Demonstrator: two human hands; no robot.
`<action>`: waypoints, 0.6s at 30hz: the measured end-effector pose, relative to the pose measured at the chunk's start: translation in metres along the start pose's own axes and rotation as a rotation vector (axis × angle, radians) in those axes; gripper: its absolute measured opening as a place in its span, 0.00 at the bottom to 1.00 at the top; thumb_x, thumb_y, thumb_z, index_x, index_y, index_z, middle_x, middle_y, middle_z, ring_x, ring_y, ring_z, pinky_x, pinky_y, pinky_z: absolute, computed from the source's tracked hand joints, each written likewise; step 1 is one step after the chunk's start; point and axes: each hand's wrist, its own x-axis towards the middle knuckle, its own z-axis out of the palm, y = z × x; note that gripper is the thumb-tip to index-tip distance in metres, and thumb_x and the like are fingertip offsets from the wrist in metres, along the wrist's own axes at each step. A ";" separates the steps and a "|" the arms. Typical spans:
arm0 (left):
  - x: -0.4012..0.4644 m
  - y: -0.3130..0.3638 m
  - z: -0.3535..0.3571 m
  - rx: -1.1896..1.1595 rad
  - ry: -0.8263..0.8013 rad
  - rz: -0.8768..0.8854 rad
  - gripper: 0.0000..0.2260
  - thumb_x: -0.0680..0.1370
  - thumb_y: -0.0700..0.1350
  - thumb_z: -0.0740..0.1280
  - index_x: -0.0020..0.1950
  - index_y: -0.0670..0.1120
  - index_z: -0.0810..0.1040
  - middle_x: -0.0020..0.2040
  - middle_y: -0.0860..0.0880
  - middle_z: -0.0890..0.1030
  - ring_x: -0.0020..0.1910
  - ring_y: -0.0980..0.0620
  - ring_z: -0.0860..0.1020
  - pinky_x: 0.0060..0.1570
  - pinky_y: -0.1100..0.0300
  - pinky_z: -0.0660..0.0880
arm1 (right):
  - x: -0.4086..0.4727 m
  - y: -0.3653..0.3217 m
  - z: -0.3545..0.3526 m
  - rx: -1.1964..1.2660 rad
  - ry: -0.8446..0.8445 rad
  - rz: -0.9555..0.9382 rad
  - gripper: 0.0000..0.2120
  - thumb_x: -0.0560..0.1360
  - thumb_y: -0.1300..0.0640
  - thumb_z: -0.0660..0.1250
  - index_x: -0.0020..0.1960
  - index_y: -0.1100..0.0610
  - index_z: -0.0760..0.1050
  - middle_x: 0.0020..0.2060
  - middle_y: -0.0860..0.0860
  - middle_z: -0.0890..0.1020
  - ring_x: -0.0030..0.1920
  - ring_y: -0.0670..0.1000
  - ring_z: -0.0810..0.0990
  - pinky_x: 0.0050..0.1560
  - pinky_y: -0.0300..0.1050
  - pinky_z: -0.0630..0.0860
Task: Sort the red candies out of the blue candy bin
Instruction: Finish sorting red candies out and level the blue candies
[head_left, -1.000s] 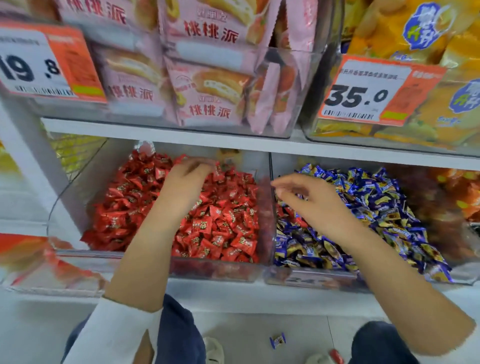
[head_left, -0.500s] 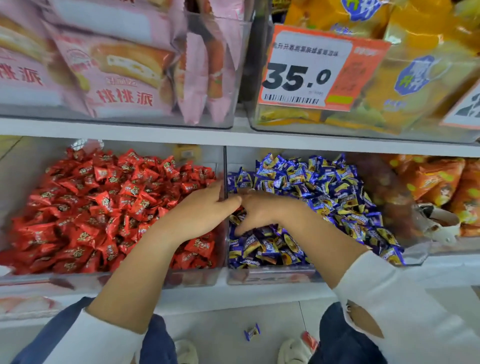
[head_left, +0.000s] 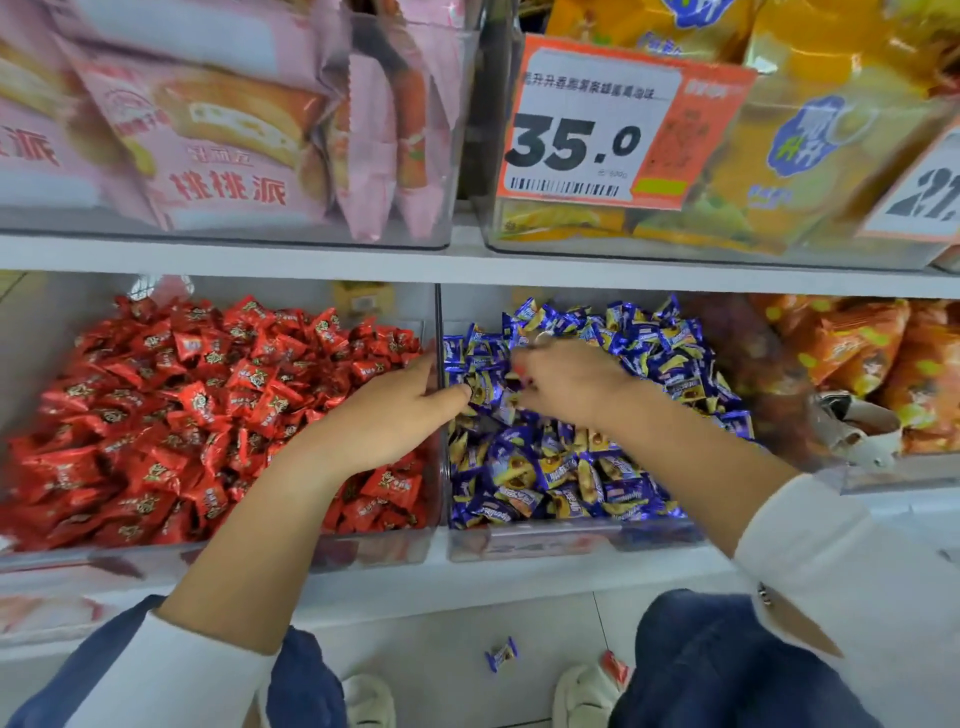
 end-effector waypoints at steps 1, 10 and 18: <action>0.000 0.000 0.000 0.012 -0.007 -0.007 0.20 0.80 0.55 0.58 0.72 0.54 0.64 0.67 0.54 0.72 0.65 0.52 0.70 0.58 0.61 0.65 | -0.007 0.014 -0.004 0.035 0.015 0.027 0.14 0.77 0.50 0.64 0.58 0.57 0.71 0.54 0.55 0.75 0.48 0.55 0.76 0.45 0.45 0.74; -0.004 0.008 0.004 0.224 0.166 -0.111 0.27 0.78 0.58 0.61 0.74 0.49 0.63 0.71 0.47 0.68 0.69 0.46 0.68 0.65 0.55 0.66 | -0.089 0.082 0.026 0.483 0.245 0.264 0.13 0.77 0.51 0.64 0.59 0.55 0.73 0.52 0.53 0.75 0.48 0.55 0.76 0.45 0.47 0.71; 0.005 0.062 0.039 0.299 0.643 0.244 0.11 0.77 0.39 0.63 0.57 0.47 0.80 0.47 0.45 0.82 0.42 0.47 0.77 0.46 0.56 0.70 | -0.117 0.106 0.023 0.787 0.185 0.276 0.14 0.77 0.51 0.65 0.62 0.49 0.76 0.55 0.47 0.79 0.47 0.43 0.77 0.43 0.25 0.69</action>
